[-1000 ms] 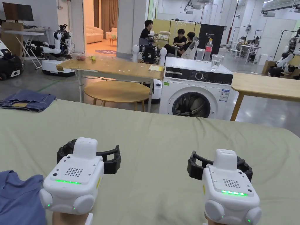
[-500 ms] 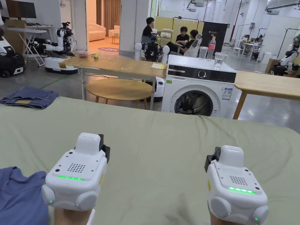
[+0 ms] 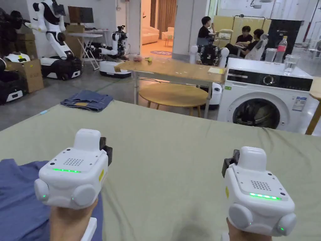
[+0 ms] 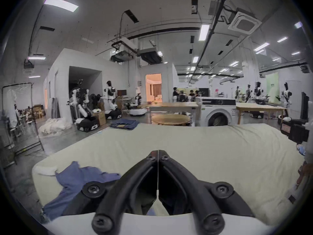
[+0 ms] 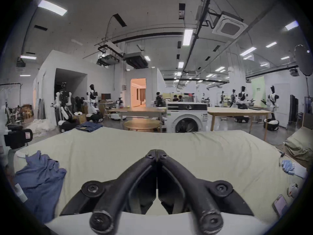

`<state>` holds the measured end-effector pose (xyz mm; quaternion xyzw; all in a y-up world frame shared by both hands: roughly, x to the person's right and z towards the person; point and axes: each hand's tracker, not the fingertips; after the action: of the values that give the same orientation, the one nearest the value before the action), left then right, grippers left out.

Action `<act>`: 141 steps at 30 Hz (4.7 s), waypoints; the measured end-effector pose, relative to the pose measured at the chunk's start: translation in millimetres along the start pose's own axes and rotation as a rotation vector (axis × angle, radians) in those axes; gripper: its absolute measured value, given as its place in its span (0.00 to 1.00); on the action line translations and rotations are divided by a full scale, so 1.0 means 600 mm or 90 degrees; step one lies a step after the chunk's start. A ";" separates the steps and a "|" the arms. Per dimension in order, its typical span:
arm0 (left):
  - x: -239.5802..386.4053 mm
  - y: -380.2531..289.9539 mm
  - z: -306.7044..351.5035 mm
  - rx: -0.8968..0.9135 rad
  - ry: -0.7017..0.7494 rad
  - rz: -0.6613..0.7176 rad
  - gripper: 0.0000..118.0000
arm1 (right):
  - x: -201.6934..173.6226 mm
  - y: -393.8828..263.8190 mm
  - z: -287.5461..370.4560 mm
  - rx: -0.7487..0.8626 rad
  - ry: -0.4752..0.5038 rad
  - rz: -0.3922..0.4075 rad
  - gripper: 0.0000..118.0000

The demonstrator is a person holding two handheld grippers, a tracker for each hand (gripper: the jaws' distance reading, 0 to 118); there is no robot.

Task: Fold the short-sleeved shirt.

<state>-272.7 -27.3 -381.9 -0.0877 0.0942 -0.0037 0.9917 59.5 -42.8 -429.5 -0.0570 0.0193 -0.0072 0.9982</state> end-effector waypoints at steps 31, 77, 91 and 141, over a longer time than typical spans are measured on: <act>-0.180 -0.210 -0.133 -0.563 0.035 -0.017 0.58 | -0.126 -0.084 -0.031 -0.114 0.129 0.052 0.00; 0.395 0.265 -0.085 -0.116 -0.456 -0.082 0.00 | 0.255 -0.010 0.080 -0.061 -0.149 -0.026 0.00; 0.651 -0.042 -0.035 -0.330 -0.628 -0.155 0.00 | 0.411 -0.065 0.160 -0.112 -0.269 -0.035 0.00; 0.156 -0.191 -0.142 -0.581 -0.157 -0.063 0.45 | 0.296 -0.085 0.092 -0.182 -0.128 -0.028 0.00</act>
<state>-195.6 -157.1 -461.9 -0.5183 -0.0363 0.0009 0.8544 238.6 -90.3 -375.8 -0.1995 -0.0808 -0.0207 0.9763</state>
